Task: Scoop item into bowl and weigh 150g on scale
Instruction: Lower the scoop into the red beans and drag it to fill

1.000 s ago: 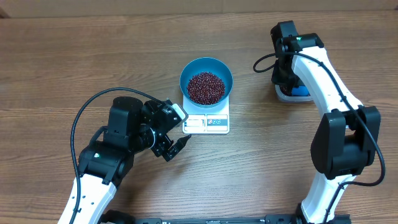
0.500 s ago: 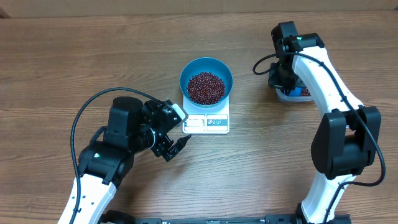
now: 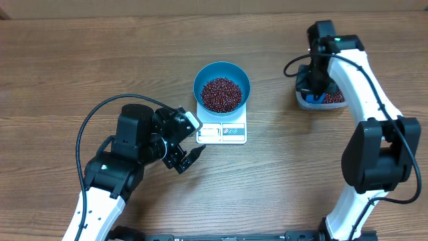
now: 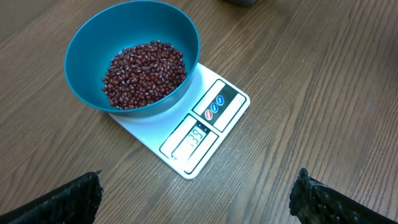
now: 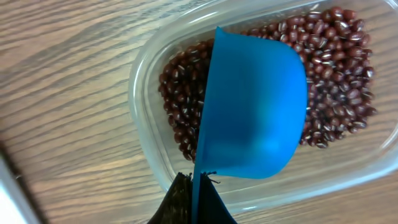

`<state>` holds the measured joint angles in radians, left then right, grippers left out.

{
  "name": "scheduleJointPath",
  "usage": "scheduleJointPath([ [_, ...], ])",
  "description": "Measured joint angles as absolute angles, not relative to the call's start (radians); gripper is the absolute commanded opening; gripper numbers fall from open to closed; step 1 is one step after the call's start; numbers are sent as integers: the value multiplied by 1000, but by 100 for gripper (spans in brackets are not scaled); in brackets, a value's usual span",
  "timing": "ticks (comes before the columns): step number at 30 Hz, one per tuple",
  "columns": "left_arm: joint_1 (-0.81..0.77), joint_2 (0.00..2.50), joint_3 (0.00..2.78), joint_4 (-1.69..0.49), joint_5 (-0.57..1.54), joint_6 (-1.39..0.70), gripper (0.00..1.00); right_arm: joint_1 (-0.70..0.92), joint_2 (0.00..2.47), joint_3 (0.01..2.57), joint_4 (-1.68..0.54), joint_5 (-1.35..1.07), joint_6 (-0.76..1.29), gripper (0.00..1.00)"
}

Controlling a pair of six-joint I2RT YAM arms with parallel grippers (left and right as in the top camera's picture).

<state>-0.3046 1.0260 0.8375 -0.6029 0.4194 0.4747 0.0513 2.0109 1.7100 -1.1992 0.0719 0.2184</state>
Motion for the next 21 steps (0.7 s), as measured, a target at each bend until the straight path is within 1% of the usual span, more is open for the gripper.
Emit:
scheduleJointPath([
  [2,-305,1026,838,-603,419,474,100,23,2008,1713,-1198,5,188,4],
  [7,-305,1026,838,-603,419,474,100,-21,2004,1713,-1200,-78,156,4],
  [13,-305,1026,838,-603,419,474,100,-59,2002,1716,-1218,-126,129,4],
  [21,-305,1026,838,-603,419,474,100,-117,2002,1717,-1274,-207,3,4],
])
